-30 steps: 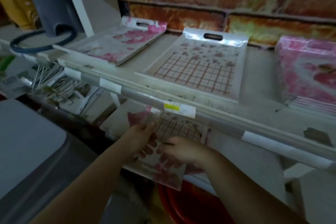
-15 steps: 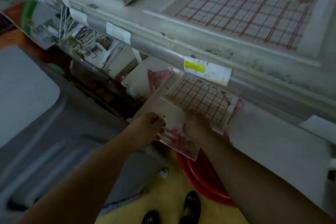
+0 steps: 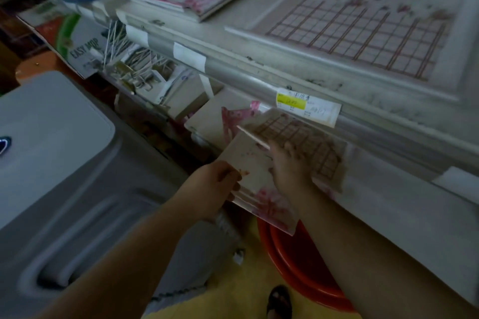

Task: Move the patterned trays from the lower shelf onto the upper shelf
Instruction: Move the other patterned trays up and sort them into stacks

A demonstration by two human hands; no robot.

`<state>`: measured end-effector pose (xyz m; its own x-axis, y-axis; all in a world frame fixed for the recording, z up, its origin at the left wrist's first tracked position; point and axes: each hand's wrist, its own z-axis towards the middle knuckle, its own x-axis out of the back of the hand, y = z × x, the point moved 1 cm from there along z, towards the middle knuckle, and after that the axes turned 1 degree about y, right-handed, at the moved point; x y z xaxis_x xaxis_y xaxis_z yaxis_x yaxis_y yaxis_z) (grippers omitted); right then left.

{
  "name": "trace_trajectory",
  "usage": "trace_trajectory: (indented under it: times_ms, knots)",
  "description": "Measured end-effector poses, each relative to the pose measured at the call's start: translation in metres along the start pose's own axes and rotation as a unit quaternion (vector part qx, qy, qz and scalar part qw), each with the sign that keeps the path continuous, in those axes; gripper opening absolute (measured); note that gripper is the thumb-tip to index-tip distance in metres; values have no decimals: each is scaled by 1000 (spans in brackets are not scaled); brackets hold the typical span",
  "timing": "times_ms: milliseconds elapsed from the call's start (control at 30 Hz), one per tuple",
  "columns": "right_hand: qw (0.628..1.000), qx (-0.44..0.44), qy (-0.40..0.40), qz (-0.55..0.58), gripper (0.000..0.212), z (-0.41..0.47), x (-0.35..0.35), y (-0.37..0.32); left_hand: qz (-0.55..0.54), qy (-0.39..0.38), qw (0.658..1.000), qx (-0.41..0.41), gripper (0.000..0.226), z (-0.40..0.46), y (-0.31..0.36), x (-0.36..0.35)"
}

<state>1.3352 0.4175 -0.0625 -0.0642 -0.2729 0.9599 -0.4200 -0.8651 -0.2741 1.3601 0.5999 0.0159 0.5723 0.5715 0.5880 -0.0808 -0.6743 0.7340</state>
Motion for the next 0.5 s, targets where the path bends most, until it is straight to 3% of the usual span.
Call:
trace_trajectory:
  times_ms: [167, 300, 500]
  knots:
    - [993, 28, 89, -75, 38, -16, 57, -13, -8, 27, 997, -65, 18, -11, 15, 13]
    - [992, 46, 98, -59, 43, -48, 90, -28, 13, 49, 989, -138, 20, -31, 27, 24]
    - [980, 95, 174, 0, 37, -113, 133, -63, -16, 70, 972, -225, 17, -79, 40, 44]
